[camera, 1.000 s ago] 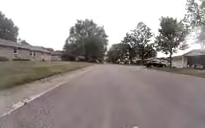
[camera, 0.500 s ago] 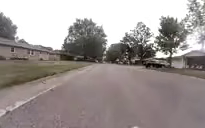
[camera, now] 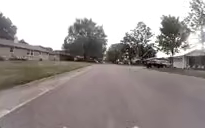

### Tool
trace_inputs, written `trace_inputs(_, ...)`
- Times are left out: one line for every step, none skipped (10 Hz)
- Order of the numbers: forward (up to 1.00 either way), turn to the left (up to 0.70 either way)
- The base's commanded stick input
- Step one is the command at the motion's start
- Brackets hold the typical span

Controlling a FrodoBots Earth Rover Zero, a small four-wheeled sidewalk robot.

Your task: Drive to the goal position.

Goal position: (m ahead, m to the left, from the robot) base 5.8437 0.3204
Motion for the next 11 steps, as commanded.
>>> trace_inputs(0.7, 0.0)
trace_inputs(0.7, 0.0)
trace_inputs(0.7, 0.0)
trace_inputs(0.7, 0.0)
trace_inputs(0.7, 0.0)
trace_inputs(0.7, 0.0)
trace_inputs(0.7, 0.0)
trace_inputs(0.7, 0.0)
trace_inputs(0.7, 0.0)
trace_inputs(0.7, 0.0)
trace_inputs(0.7, 0.0)
